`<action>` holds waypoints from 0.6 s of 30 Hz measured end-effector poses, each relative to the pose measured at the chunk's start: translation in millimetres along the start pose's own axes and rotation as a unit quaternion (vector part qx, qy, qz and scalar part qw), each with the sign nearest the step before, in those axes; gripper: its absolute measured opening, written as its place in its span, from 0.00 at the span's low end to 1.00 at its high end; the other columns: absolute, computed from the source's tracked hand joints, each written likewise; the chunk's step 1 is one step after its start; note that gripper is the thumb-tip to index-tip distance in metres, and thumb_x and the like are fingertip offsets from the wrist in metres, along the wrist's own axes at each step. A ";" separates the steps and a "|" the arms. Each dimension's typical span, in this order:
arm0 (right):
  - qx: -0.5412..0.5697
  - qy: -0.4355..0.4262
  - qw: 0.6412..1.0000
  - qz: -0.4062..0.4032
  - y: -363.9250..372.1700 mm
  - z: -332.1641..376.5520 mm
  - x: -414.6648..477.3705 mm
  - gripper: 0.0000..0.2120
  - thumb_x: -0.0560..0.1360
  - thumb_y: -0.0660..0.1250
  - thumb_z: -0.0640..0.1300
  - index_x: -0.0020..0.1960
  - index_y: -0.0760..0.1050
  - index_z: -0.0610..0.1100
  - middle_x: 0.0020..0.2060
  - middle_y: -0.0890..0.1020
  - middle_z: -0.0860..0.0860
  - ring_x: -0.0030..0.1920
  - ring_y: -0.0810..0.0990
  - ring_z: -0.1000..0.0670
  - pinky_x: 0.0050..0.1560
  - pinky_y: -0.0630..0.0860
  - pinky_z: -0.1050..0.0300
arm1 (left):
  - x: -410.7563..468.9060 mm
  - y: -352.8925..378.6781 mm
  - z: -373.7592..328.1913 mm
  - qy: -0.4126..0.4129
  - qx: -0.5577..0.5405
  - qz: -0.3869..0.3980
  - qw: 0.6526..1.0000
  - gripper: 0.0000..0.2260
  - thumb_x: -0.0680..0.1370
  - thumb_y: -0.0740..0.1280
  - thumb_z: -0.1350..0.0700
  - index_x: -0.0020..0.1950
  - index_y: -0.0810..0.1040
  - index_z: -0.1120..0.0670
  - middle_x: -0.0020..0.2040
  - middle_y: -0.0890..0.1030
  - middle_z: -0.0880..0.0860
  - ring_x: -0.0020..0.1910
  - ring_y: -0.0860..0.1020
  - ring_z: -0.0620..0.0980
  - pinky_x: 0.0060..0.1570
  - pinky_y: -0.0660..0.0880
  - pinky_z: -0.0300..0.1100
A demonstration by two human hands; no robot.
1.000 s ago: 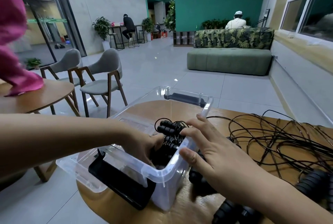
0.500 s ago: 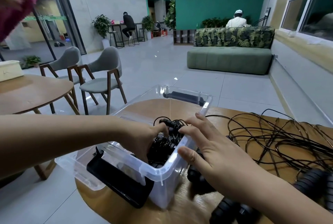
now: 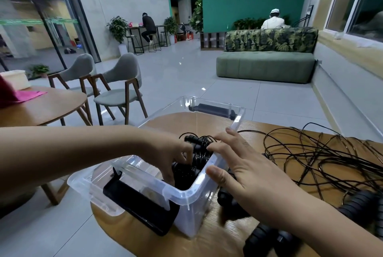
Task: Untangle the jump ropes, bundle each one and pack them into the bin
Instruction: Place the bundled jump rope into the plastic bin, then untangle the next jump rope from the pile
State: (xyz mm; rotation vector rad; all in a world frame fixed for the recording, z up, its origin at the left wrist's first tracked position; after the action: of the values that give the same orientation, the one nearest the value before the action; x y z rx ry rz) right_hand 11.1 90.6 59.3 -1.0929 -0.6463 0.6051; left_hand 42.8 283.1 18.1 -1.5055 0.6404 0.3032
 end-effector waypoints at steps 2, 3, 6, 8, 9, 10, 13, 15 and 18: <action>0.004 0.001 1.000 -0.001 -0.3 -0.1 -0.4 0.35 0.76 0.35 0.79 0.78 0.55 0.69 0.81 0.47 0.72 0.81 0.33 0.68 0.81 0.54 0.55 | 0.5 -4.1 -9.8 0.032 0.004 -0.009 0.999 0.38 0.69 0.83 0.44 0.72 0.66 0.39 0.71 0.79 0.39 0.56 0.80 0.47 0.53 0.75 0.46; 0.007 0.000 1.000 -0.002 -0.7 0.0 -0.1 0.34 0.77 0.36 0.79 0.78 0.55 0.68 0.81 0.48 0.72 0.81 0.33 0.68 0.81 0.55 0.55 | 1.5 -5.6 -14.8 0.044 0.013 -0.012 0.999 0.36 0.70 0.82 0.44 0.73 0.67 0.38 0.67 0.81 0.40 0.52 0.79 0.45 0.52 0.75 0.46; 0.009 -0.004 1.000 -0.005 -0.9 -0.3 -0.4 0.33 0.78 0.37 0.79 0.78 0.56 0.68 0.80 0.49 0.71 0.81 0.34 0.68 0.79 0.56 0.56 | 5.1 -7.3 -27.8 0.063 0.078 0.010 0.995 0.24 0.76 0.78 0.44 0.71 0.77 0.38 0.44 0.80 0.33 0.42 0.76 0.38 0.43 0.70 0.40; 0.013 -0.004 1.000 -0.009 -1.0 0.4 -0.8 0.33 0.78 0.38 0.79 0.78 0.56 0.68 0.81 0.50 0.70 0.81 0.34 0.67 0.79 0.55 0.56 | 6.2 -9.9 -28.2 0.056 0.079 0.022 0.995 0.21 0.78 0.75 0.43 0.71 0.78 0.38 0.36 0.76 0.27 0.39 0.75 0.37 0.41 0.68 0.39; 0.018 -0.003 1.000 -0.007 -0.3 0.9 -0.8 0.32 0.79 0.40 0.78 0.79 0.56 0.68 0.82 0.49 0.70 0.82 0.34 0.67 0.80 0.53 0.56 | 6.5 -11.7 -25.4 0.050 0.063 0.019 0.997 0.20 0.79 0.74 0.43 0.71 0.79 0.37 0.34 0.75 0.25 0.39 0.74 0.36 0.41 0.67 0.38; 0.027 -0.003 1.000 -0.007 -0.5 0.9 -0.1 0.33 0.79 0.41 0.77 0.80 0.57 0.67 0.83 0.49 0.69 0.81 0.34 0.67 0.81 0.50 0.57 | 7.3 -12.9 -20.3 0.038 0.047 0.017 0.998 0.18 0.80 0.73 0.43 0.70 0.80 0.36 0.33 0.75 0.24 0.40 0.75 0.36 0.42 0.67 0.38; 0.061 -0.008 0.998 0.000 -3.5 0.2 -3.8 0.34 0.81 0.46 0.75 0.84 0.54 0.65 0.85 0.46 0.67 0.81 0.34 0.67 0.85 0.43 0.53 | 7.5 -20.0 -13.8 0.010 -0.020 -0.017 1.000 0.13 0.82 0.71 0.44 0.66 0.82 0.34 0.41 0.79 0.26 0.48 0.78 0.35 0.49 0.70 0.38; 0.086 -0.001 0.996 0.011 -9.6 -4.8 -11.9 0.34 0.81 0.47 0.74 0.85 0.51 0.66 0.85 0.44 0.68 0.83 0.38 0.66 0.86 0.45 0.52 | 1.7 -28.7 -20.1 0.014 -0.040 -0.052 0.998 0.13 0.82 0.71 0.43 0.67 0.82 0.35 0.51 0.83 0.31 0.53 0.80 0.34 0.55 0.72 0.40; 0.108 0.025 0.994 0.005 -27.7 -16.1 -37.4 0.33 0.82 0.52 0.72 0.85 0.52 0.67 0.85 0.46 0.69 0.84 0.51 0.63 0.83 0.53 0.56 | -12.8 -58.6 -31.2 0.025 -0.071 -0.153 0.985 0.14 0.82 0.72 0.45 0.68 0.82 0.40 0.58 0.86 0.39 0.56 0.83 0.39 0.64 0.76 0.46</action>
State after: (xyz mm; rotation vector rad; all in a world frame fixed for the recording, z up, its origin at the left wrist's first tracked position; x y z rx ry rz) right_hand 1.4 44.4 73.5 -0.9071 -0.5187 0.6395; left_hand 59.1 251.2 75.4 -1.7254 0.4244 0.0768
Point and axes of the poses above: each hand's wrist, its own x-axis towards the middle knuckle, its own y-axis out of the palm, z = x × y, the point moved 9 cm from there along x, towards the middle knuckle
